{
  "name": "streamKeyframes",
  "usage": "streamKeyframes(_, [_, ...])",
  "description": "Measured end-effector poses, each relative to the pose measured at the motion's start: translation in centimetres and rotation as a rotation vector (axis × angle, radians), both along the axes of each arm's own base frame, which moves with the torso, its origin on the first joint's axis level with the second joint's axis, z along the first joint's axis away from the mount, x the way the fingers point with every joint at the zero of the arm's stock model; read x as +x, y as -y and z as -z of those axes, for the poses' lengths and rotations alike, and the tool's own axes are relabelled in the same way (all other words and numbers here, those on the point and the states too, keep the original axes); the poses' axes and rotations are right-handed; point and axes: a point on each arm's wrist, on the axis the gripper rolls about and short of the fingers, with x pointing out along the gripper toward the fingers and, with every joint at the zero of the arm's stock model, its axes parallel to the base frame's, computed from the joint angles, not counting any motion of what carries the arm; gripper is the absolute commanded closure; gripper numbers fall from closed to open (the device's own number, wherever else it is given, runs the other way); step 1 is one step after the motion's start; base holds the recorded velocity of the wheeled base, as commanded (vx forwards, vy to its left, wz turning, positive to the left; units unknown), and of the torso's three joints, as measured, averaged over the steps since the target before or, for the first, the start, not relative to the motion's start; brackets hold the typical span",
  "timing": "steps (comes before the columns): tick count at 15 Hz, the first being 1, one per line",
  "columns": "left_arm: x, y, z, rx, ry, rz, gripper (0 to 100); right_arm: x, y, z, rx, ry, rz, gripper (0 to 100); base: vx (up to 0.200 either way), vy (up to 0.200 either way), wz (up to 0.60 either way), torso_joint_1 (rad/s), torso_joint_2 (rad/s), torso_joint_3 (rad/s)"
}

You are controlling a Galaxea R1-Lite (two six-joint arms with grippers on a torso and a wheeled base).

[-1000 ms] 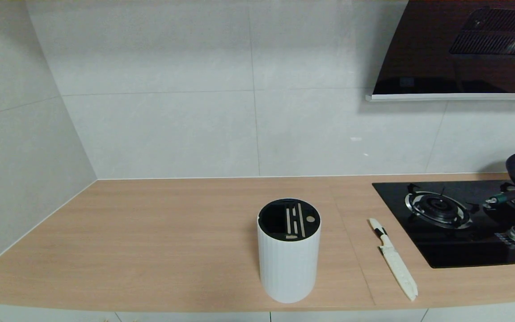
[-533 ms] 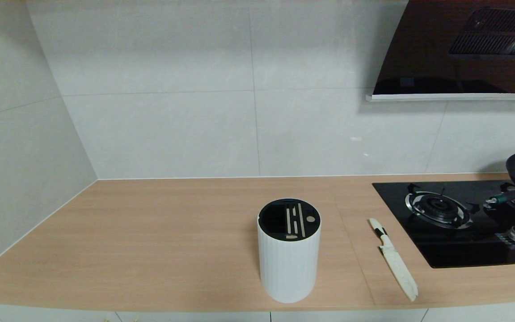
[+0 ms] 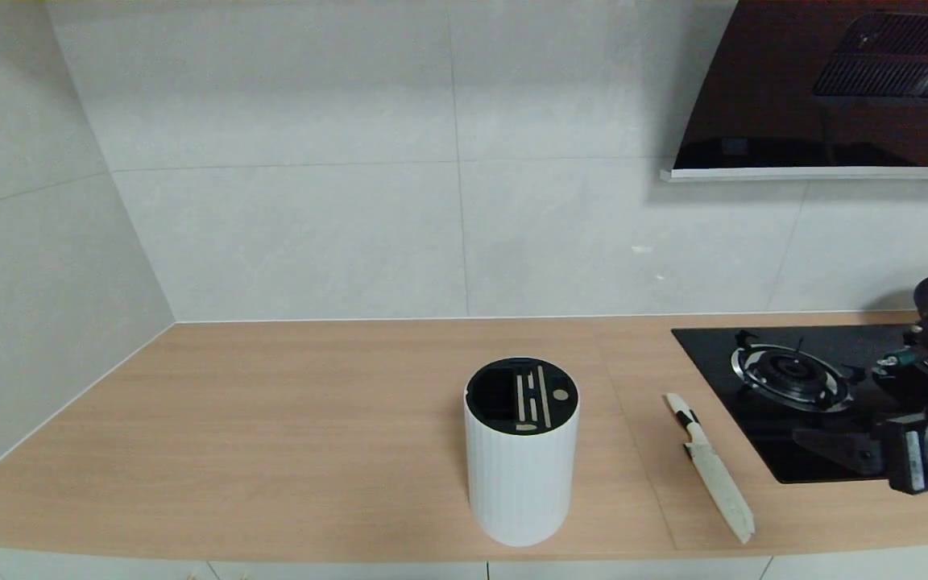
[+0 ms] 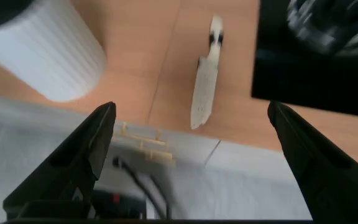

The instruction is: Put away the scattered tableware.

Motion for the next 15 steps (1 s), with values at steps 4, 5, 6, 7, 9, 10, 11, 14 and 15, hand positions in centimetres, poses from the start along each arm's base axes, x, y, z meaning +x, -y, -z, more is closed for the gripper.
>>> streamKeyframes(4, [0.0,0.0,0.0,0.000,0.000,0.000,0,7.2,-0.8,3.8,-0.012,-0.069,0.009,0,0.000,0.000,0.00,0.000,0.00,0.000])
streamKeyframes(5, [0.0,0.0,0.0,0.000,0.000,0.000,0,8.7,-1.0,5.1,-0.020,-0.080,0.020,0,0.000,0.000,0.00,0.000,0.00,0.000])
streamKeyframes(6, [0.0,0.0,0.0,0.000,0.000,0.000,0,10.1,-1.1,6.7,-0.032,-0.090,0.035,0,0.000,0.000,0.00,0.000,0.00,0.000])
streamKeyframes(7, [0.0,0.0,0.0,0.000,0.000,0.000,0,11.2,-1.2,8.2,-0.042,-0.096,0.047,0,0.000,0.000,0.00,0.000,0.00,0.000])
streamKeyframes(9, [0.0,0.0,0.0,0.000,0.000,0.000,0,13.1,-1.3,11.0,-0.057,-0.094,0.067,0,0.000,0.000,0.00,0.000,0.00,0.000])
streamKeyframes(10, [0.0,0.0,0.0,0.000,0.000,0.000,0,13.8,-1.4,12.4,-0.061,-0.095,0.073,0,0.000,0.000,0.00,0.000,0.00,0.000])
streamKeyframes(11, [0.0,0.0,0.0,0.000,0.000,0.000,0,14.4,-1.5,13.5,-0.059,-0.095,0.080,0,0.000,0.000,0.00,0.000,0.00,0.000])
streamKeyframes(14, [0.0,0.0,0.0,0.000,0.000,0.000,0,16.0,-1.5,16.4,-0.059,-0.105,0.137,0,0.000,0.000,0.00,0.000,0.00,0.000])
streamKeyframes(15, [0.0,0.0,0.0,0.000,0.000,0.001,0,16.3,-1.6,17.1,-0.061,-0.115,0.139,0,0.000,0.000,0.00,0.000,0.00,0.000])
